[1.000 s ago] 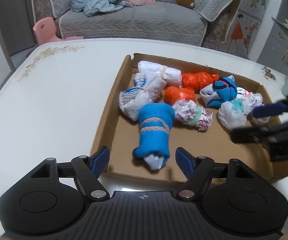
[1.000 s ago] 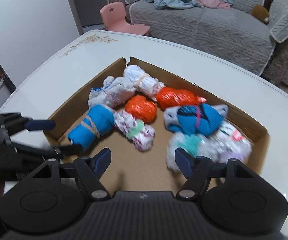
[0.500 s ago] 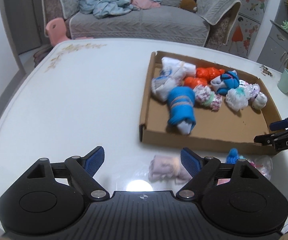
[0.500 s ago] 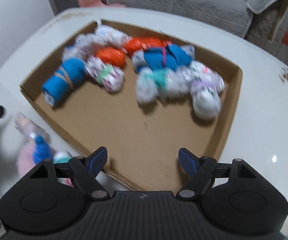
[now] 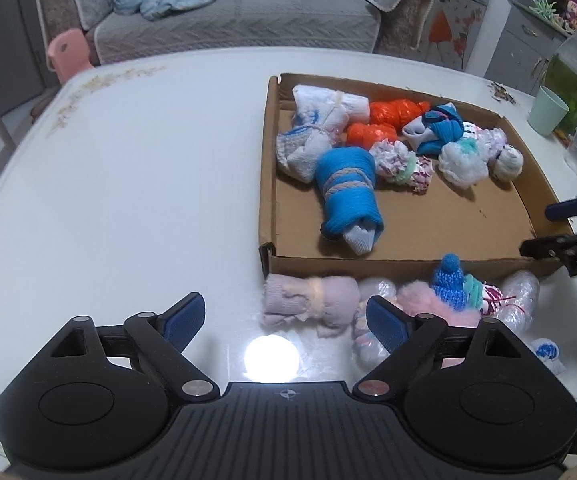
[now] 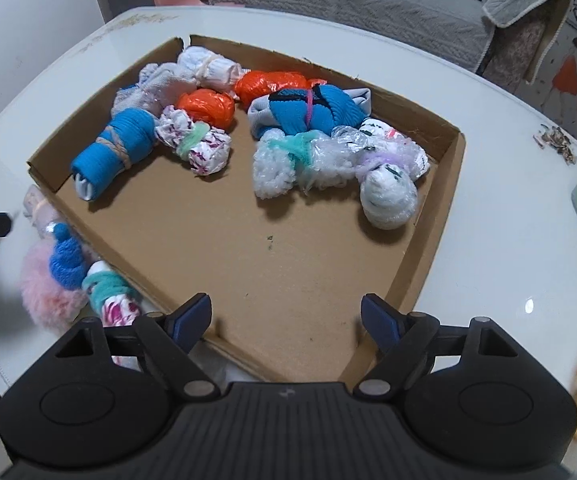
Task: Organize objects
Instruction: 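Move both tools back toward the bundles beside the tray, then grasp the lilac towel roll with left tool while right tool grasps clear plastic-wrapped bundle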
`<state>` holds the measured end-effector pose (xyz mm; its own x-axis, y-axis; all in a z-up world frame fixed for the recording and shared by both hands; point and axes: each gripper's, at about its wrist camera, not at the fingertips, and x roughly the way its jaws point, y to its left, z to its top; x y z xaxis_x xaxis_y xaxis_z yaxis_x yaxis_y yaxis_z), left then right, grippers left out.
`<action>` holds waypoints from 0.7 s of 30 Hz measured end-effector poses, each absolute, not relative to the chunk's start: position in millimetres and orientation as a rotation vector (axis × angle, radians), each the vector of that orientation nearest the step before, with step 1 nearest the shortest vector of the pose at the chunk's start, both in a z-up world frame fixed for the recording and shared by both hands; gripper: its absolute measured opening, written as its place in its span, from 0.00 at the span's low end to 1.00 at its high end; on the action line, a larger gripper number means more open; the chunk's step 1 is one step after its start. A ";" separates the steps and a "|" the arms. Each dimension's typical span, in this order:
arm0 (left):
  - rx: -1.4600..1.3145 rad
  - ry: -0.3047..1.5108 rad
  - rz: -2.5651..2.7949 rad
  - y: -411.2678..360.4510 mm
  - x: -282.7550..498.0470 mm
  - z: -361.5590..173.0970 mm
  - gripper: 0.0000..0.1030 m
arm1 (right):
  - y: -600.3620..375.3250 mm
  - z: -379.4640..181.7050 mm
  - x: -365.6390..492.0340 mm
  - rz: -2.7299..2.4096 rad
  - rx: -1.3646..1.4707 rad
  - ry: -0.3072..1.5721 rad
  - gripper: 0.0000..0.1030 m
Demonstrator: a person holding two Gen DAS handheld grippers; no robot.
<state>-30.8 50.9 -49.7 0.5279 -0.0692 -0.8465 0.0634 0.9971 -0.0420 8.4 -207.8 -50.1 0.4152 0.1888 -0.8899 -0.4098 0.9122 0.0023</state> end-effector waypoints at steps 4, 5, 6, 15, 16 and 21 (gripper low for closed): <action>-0.044 1.027 -0.087 52.2 -20.3 -57.4 0.89 | -209.8 -37.4 -1.3 0.355 -0.220 1.028 0.78; -0.042 1.026 -0.092 51.9 -17.2 -59.5 0.89 | -209.0 -32.8 -5.2 0.339 -0.215 1.014 0.80; -0.031 1.024 -0.096 50.6 -14.3 -61.8 0.89 | -209.1 -28.3 -12.0 0.324 -0.206 0.999 0.82; -0.048 1.002 -0.114 50.8 -10.7 -78.2 0.89 | -183.7 -30.3 -63.5 0.421 -0.171 0.988 0.86; -0.057 1.001 -0.114 52.8 -11.0 -79.2 0.88 | -178.6 -33.2 -64.1 0.434 -0.182 0.994 0.86; -0.076 1.017 -0.110 62.5 -12.0 -85.6 0.68 | -165.2 -43.9 -60.0 0.456 -0.174 1.024 0.86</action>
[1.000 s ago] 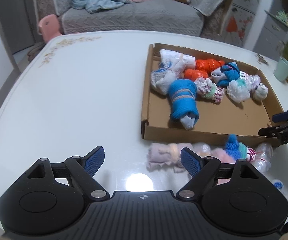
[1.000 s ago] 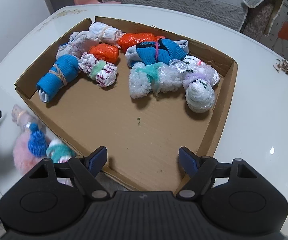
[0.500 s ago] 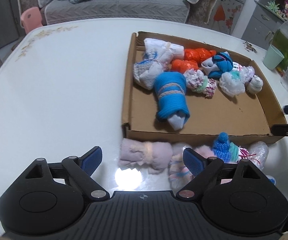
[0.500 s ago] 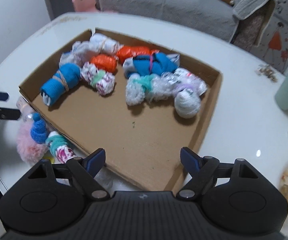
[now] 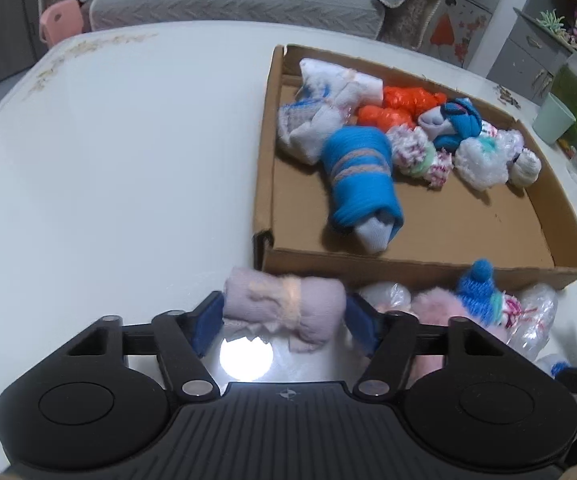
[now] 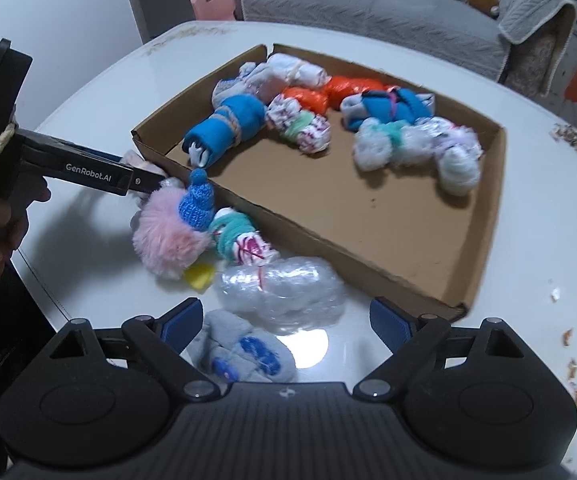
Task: Organize objects
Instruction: 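Grasp the lilac towel roll with left tool while right tool grasps clear plastic-wrapped bundle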
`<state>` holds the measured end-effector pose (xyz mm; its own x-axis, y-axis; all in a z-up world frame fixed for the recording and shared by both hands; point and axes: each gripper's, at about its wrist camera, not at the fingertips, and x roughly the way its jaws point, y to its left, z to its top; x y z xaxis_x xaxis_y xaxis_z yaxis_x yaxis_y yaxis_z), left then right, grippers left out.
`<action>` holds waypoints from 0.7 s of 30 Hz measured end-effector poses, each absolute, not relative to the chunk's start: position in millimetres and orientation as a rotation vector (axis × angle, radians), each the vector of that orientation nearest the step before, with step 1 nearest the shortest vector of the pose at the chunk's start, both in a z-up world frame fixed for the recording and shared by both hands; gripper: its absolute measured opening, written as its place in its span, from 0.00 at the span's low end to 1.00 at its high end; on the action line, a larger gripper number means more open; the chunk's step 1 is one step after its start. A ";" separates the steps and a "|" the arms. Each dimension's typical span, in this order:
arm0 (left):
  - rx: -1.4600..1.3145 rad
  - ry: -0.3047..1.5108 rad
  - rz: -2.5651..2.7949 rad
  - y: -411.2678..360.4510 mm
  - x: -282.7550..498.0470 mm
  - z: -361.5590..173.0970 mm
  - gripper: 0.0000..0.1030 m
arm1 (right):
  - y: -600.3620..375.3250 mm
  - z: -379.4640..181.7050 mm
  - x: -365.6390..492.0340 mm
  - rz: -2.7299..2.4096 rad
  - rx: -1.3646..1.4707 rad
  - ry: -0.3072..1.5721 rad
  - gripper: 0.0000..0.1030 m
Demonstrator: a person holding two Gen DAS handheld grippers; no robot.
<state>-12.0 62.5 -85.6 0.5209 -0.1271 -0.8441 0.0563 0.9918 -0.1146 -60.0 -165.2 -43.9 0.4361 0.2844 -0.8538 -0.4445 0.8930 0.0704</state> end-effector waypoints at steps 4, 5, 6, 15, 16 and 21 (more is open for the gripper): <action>-0.040 1.005 -0.128 63.3 -20.4 -84.0 0.67 | -165.3 -47.4 -62.4 0.461 -0.168 1.015 0.86; -0.031 1.002 -0.130 63.2 -23.1 -83.7 0.67 | -165.2 -48.9 -62.4 0.460 -0.172 1.010 0.86; -0.025 0.999 -0.131 63.4 -25.7 -83.6 0.67 | -165.2 -50.8 -61.4 0.463 -0.174 1.010 0.86; 0.002 0.970 -0.135 67.8 -36.3 -83.5 0.70 | -154.2 -69.9 -49.0 0.477 -0.213 1.010 0.86; -0.001 0.969 -0.136 68.6 -35.5 -83.8 0.70 | -153.0 -70.8 -49.1 0.479 -0.218 1.012 0.86; 0.014 0.965 -0.136 68.2 -32.4 -88.7 0.70 | -153.3 -68.9 -51.0 0.480 -0.223 1.018 0.72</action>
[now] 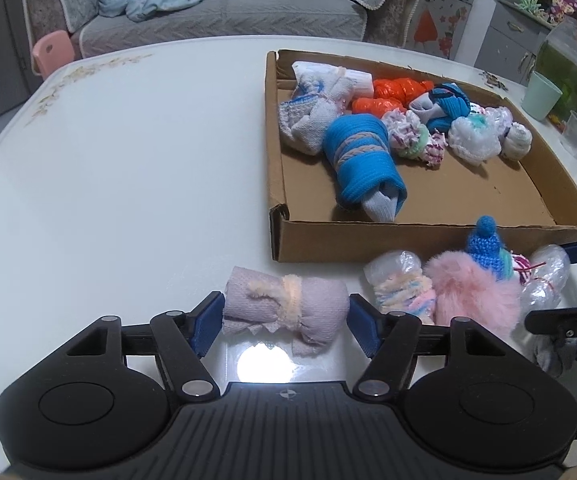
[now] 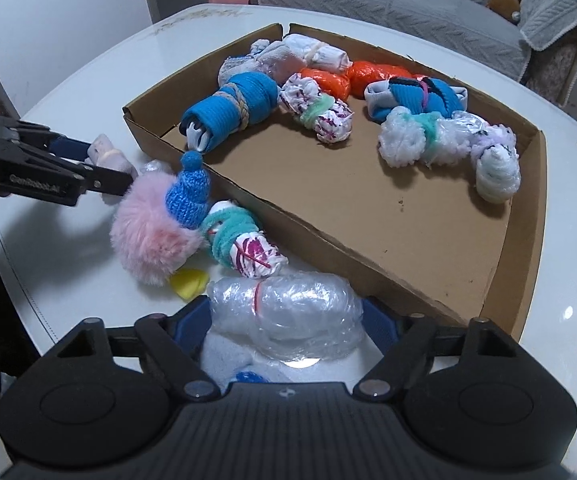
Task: Organize objects
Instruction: 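Grasp the lilac towel roll with left tool while right tool grasps clear plastic-wrapped bundle, then lower both bundles into the tray and open both tools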
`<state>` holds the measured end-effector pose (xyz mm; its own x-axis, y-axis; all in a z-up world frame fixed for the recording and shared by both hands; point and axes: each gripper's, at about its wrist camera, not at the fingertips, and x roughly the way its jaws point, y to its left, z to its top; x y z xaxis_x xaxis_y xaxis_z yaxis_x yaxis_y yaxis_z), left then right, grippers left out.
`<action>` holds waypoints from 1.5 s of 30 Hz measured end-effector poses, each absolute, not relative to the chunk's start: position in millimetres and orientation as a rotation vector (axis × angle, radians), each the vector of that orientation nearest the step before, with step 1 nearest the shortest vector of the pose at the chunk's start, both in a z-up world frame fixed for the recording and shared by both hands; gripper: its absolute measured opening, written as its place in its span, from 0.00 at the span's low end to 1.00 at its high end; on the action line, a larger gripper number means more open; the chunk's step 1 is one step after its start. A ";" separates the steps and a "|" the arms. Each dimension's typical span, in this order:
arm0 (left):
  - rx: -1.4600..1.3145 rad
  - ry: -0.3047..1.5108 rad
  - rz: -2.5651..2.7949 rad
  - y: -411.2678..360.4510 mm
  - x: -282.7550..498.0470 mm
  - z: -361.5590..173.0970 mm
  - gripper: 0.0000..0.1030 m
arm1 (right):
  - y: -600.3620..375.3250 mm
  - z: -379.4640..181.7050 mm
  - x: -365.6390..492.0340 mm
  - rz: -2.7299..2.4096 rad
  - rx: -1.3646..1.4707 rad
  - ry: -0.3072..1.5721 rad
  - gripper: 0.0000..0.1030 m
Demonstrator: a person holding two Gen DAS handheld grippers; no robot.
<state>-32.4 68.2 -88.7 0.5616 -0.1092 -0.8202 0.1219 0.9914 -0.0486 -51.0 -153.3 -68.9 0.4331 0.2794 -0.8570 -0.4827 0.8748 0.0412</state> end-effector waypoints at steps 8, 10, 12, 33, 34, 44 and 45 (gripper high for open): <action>0.035 0.937 -0.137 70.9 -42.9 -85.1 0.66 | -161.8 -51.0 -57.4 0.477 -0.209 1.009 0.68; 0.028 0.933 -0.129 74.6 -46.6 -81.2 0.65 | -166.2 -42.8 -59.6 0.474 -0.199 0.997 0.68; 0.027 0.926 -0.123 77.7 -51.2 -74.1 0.65 | -172.9 -33.5 -60.0 0.464 -0.179 0.983 0.68; 0.096 0.719 -0.251 12.1 -23.7 64.9 0.65 | -253.8 51.7 -14.6 0.374 -0.026 0.776 0.69; 0.105 0.720 -0.267 2.0 -19.5 64.7 0.65 | -256.6 50.1 -10.1 0.373 -0.022 0.777 0.69; 0.202 0.886 -0.451 -101.4 21.7 -7.3 0.65 | -260.9 14.7 11.6 0.395 -0.023 0.899 0.69; 0.210 0.906 -0.460 -104.3 23.7 -15.5 0.65 | -257.3 11.7 12.1 0.406 -0.042 0.907 0.69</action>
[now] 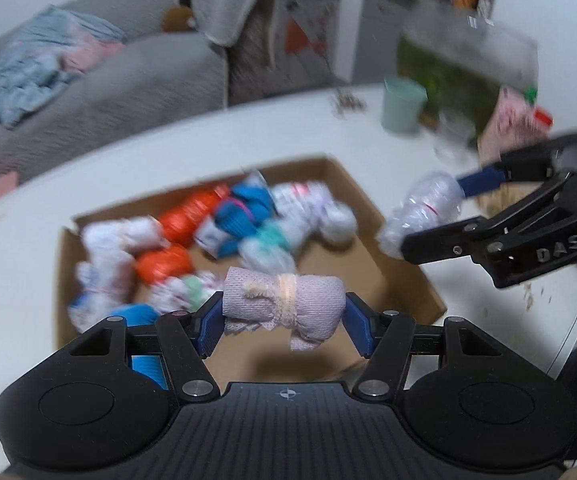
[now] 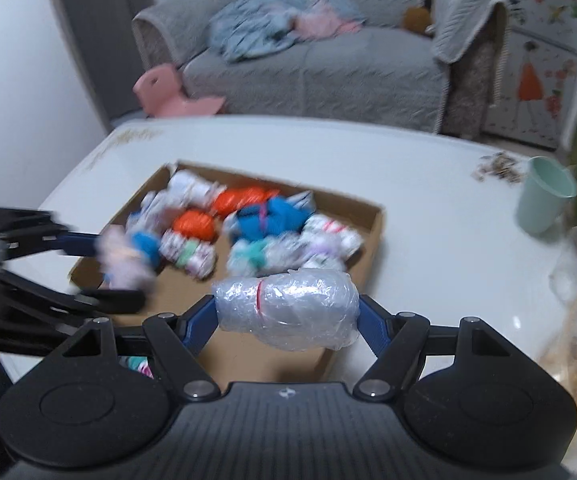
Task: Organize objects
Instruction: 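Lower both bundles into the tray and open both tools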
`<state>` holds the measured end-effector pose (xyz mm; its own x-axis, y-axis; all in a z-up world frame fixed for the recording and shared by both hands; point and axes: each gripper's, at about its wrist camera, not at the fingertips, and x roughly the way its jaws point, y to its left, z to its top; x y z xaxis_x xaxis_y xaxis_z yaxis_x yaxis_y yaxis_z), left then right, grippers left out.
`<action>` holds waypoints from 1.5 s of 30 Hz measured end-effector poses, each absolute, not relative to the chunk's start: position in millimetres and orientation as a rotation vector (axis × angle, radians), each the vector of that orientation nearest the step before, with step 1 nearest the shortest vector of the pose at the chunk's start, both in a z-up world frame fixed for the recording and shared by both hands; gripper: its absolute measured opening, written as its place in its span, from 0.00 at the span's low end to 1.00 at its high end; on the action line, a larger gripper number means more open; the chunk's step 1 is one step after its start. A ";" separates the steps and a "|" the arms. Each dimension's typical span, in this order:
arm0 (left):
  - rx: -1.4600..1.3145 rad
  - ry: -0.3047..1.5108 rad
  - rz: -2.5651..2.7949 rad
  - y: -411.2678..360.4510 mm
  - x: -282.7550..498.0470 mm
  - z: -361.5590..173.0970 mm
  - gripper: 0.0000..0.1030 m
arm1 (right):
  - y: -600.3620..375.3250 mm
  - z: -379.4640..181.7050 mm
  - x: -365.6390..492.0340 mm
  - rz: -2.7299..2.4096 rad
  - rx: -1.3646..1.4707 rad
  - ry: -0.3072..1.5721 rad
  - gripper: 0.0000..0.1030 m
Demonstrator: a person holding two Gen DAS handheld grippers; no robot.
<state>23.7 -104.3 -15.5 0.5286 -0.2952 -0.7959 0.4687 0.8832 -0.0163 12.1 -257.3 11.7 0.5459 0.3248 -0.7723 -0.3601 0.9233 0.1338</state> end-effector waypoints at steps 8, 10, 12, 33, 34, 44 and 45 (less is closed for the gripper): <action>0.252 1.005 -0.467 -90.3 42.1 -47.8 0.65 | -243.6 -16.2 23.4 0.487 -0.164 0.972 0.69; 0.194 1.041 -0.451 -84.1 52.3 -53.0 0.65 | -237.8 -23.5 25.4 0.504 -0.214 0.979 0.69; 0.155 1.057 -0.427 -83.1 62.4 -56.5 0.65 | -231.2 -29.5 26.1 0.535 -0.261 0.979 0.69; 0.037 1.080 -0.296 -113.3 100.4 -87.4 0.66 | -224.3 -61.3 59.8 0.572 -0.390 0.961 0.69; 0.029 1.080 -0.292 -113.8 100.5 -87.0 0.66 | -224.2 -61.8 59.7 0.571 -0.398 0.957 0.69; -0.002 1.085 -0.254 -122.5 101.4 -88.2 0.67 | -222.3 -62.6 56.7 0.573 -0.422 0.943 0.70; -0.018 1.089 -0.248 -121.3 103.1 -87.8 0.67 | -223.0 -62.1 56.7 0.575 -0.416 0.943 0.70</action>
